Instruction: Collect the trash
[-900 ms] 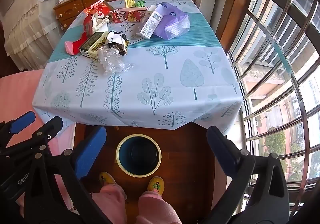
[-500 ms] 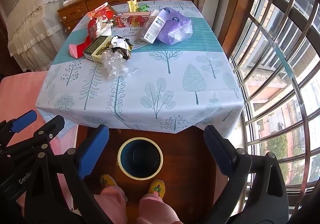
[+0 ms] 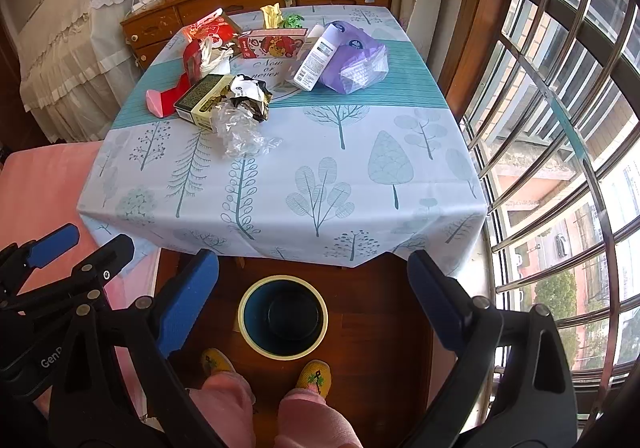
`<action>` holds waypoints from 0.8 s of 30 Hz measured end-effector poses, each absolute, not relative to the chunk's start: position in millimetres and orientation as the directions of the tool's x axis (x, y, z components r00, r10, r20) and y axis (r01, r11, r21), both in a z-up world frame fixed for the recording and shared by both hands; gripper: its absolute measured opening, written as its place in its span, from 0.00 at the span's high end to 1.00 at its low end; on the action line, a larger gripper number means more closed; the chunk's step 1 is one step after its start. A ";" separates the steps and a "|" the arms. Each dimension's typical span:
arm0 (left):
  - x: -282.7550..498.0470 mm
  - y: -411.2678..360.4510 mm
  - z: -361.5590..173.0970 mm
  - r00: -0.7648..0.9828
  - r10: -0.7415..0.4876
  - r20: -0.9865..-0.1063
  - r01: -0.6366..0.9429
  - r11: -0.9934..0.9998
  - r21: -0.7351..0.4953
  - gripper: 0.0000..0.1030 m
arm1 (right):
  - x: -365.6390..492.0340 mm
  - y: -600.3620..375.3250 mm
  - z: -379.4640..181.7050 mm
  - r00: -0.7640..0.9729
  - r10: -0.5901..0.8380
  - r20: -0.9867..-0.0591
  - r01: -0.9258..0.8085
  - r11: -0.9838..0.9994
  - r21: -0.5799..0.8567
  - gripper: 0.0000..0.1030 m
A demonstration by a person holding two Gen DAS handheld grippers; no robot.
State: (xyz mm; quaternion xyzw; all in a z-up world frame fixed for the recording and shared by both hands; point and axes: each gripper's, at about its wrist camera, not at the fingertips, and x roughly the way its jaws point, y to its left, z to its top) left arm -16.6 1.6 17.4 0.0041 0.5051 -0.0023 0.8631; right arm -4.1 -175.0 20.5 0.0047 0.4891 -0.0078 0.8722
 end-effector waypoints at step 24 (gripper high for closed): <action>-29.0 5.0 24.1 0.485 0.035 -0.874 -0.014 0.999 0.032 0.32 | -12.9 -174.3 21.4 0.522 -0.010 -0.853 0.015 1.000 -0.003 0.09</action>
